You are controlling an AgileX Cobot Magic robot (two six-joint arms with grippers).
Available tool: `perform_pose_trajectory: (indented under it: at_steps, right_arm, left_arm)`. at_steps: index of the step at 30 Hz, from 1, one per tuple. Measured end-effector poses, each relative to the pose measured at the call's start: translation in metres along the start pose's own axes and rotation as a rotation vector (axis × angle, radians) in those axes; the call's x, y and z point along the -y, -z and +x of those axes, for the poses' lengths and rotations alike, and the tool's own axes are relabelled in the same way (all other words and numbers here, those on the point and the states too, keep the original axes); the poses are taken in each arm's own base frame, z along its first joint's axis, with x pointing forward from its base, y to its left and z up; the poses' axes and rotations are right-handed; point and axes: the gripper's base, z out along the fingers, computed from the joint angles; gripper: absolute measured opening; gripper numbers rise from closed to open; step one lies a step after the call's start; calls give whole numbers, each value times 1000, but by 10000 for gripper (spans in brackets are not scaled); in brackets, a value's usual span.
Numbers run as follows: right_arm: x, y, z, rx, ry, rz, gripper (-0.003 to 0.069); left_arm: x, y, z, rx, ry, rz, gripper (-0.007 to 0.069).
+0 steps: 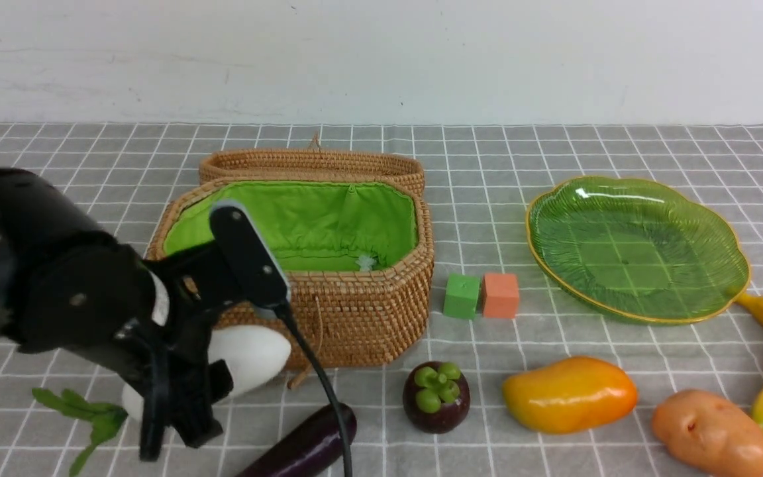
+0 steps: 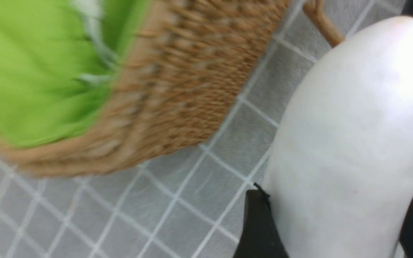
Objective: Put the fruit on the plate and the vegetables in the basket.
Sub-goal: Take a daikon with your left arm and place it on the basket on the left.
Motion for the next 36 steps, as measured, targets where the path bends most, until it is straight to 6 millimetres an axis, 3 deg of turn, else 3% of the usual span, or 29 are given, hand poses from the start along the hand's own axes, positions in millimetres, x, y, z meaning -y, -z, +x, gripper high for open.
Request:
perform_pose_trajectory:
  at_steps: [7, 13, 14, 18, 23, 33, 36]
  right_arm:
    - [0, 0, 0, 0, 0, 0, 241]
    - [0, 0, 0, 0, 0, 0, 241]
    - [0, 0, 0, 0, 0, 0, 241]
    - [0, 0, 0, 0, 0, 0, 241]
    - [0, 0, 0, 0, 0, 0, 241]
    - [0, 0, 0, 0, 0, 0, 241]
    - [0, 0, 0, 0, 0, 0, 241]
  left_arm:
    - [-14, 43, -5, 216, -38, -181, 459]
    - [-32, 44, -38, 449, -203, -369, 459]
    - [-43, 39, -55, 492, -197, -391, 459]
    - [-59, 15, -72, 470, -172, -389, 459]
    - [-60, -30, -74, 360, -160, -329, 459]
    - [-59, -39, -74, 367, -26, -293, 460]
    - [-59, -40, -74, 366, -26, -294, 503]
